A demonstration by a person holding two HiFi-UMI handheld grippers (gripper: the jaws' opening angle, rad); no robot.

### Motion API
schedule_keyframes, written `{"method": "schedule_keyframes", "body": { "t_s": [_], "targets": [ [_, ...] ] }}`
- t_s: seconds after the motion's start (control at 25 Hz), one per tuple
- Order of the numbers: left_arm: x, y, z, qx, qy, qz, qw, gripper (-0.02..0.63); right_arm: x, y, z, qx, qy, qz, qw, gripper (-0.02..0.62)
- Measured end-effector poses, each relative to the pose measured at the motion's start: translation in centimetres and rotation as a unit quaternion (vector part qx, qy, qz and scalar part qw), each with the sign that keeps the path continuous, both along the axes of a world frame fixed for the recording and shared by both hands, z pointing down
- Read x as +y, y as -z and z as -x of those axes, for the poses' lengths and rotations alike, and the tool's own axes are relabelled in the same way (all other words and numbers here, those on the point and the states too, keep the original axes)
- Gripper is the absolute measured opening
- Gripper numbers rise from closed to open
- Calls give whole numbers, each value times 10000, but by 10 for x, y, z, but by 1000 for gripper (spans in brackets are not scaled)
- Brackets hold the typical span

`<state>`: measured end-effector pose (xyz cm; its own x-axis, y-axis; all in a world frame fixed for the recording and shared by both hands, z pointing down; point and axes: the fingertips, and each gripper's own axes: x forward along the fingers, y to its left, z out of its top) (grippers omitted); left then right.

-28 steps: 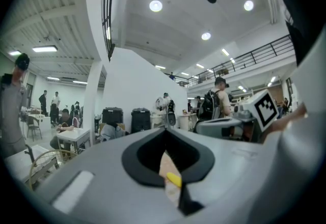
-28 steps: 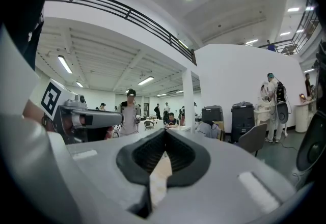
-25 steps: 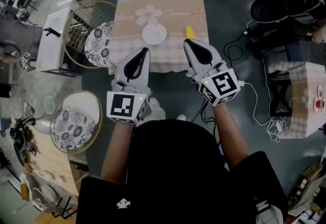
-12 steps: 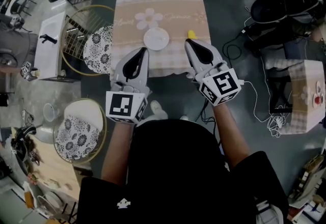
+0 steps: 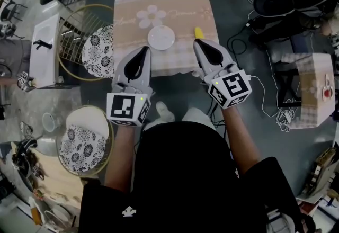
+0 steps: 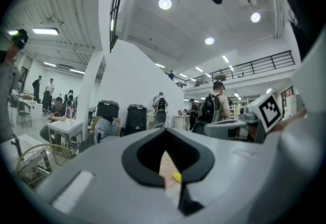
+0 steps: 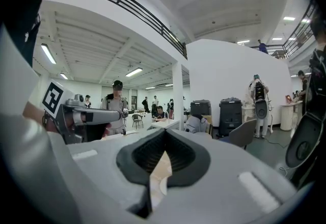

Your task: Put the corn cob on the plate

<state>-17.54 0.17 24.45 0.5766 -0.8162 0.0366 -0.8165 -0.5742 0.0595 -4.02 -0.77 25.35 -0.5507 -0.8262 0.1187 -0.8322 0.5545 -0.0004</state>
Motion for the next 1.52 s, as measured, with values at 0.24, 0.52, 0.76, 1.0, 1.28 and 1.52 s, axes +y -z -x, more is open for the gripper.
{"method": "schedule_keyframes", "body": {
  "t_s": [0.24, 0.52, 0.76, 1.0, 1.28, 1.52],
  "targets": [
    [-9, -2, 11, 71, 16, 42, 10000, 6, -2, -6, 3, 35, -85, 76, 9999, 2],
    [-19, -10, 15, 116, 15, 150, 9998, 6, -7, -10, -6, 108, -170, 133, 9997, 2],
    [-31, -15, 10, 61, 63, 204, 9998, 6, -22, -10, -20, 41, -224, 79, 9997, 2],
    [-50, -14, -3, -53, 13, 189, 9998, 6, -44, -14, -25, -37, -168, 85, 9998, 2],
    [-80, -28, -39, -240, -273, 352, 9987, 6, -67, -40, -59, -190, -284, 398, 9986, 2],
    [-103, -49, -88, -332, -726, 588, 9951, 6, -73, -67, -101, -273, -646, 692, 9951, 2]
  ]
}}
